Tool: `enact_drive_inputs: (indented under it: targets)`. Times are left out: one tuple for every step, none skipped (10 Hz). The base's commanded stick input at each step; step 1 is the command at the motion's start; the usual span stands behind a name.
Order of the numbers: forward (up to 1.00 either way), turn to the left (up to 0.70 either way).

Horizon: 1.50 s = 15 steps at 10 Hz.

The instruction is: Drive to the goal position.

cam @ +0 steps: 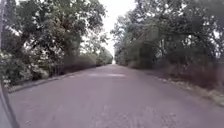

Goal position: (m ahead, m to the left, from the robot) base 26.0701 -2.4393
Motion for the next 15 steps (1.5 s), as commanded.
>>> enact_drive_inputs:
  targets:
    - [0.70,0.00]
    - [0.70,0.00]
    - [0.70,0.00]
    - [0.70,0.00]
    - [0.70,0.00]
    - [0.70,0.00]
    - [0.70,0.00]
    - [0.70,0.00]
    - [0.70,0.00]
    - [0.70,0.00]
    - [0.70,0.00]
    - [0.70,0.00]
    - [0.70,0.00]
    - [0.70,0.00]
    - [0.70,0.00]
